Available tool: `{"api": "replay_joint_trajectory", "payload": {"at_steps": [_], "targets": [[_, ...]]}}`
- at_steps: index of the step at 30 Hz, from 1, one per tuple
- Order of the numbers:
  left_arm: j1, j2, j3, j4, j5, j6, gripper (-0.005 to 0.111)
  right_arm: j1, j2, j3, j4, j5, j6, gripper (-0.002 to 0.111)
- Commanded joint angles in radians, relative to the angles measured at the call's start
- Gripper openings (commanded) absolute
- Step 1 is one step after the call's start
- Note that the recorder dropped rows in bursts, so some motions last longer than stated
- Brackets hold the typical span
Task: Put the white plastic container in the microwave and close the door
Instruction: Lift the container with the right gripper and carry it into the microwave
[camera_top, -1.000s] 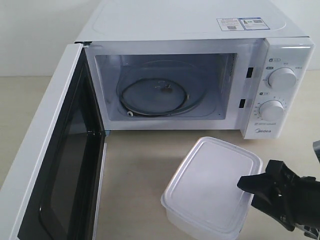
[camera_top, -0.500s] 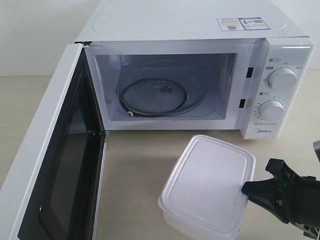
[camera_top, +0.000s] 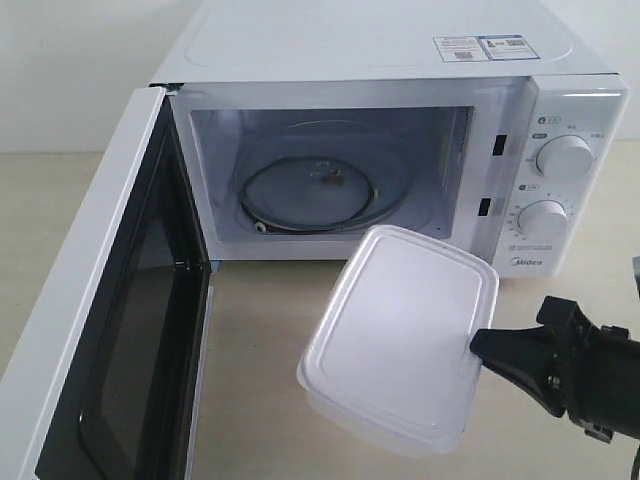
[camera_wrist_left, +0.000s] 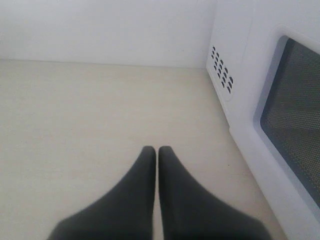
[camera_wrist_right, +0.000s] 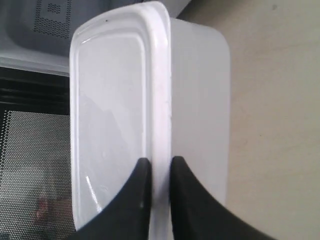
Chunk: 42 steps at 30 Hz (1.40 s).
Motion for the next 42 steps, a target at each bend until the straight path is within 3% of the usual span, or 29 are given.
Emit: {"api": "replay_joint_trajectory", "payload": {"at_steps": [1, 5, 11, 15, 20, 28, 42], "targets": [[0.004, -0.003, 0.004, 0.005, -0.009, 0.003, 0.004, 0.111, -0.005, -0.004, 0.107, -0.045, -0.008, 0.000], [0.004, -0.003, 0.004, 0.005, -0.009, 0.003, 0.004, 0.310, -0.005, -0.004, 0.363, -0.045, -0.040, 0.000], [0.004, -0.003, 0.004, 0.005, -0.009, 0.003, 0.004, 0.623, -0.005, -0.030, 1.067, -0.048, -0.138, 0.000], [0.004, -0.003, 0.004, 0.005, -0.009, 0.003, 0.004, 0.732, -0.005, -0.129, 1.242, 0.056, -0.186, 0.000], [0.004, -0.003, 0.004, 0.005, -0.009, 0.003, 0.004, 0.754, -0.005, -0.319, 1.319, 0.275, -0.331, 0.000], [0.004, -0.003, 0.004, 0.005, -0.009, 0.003, 0.004, 0.754, 0.002, -0.559, 1.570, 0.433, -0.570, 0.000], [0.004, -0.003, 0.004, 0.005, -0.009, 0.003, 0.004, 0.754, 0.193, -0.742, 1.680, 0.468, -0.458, 0.000]]}}
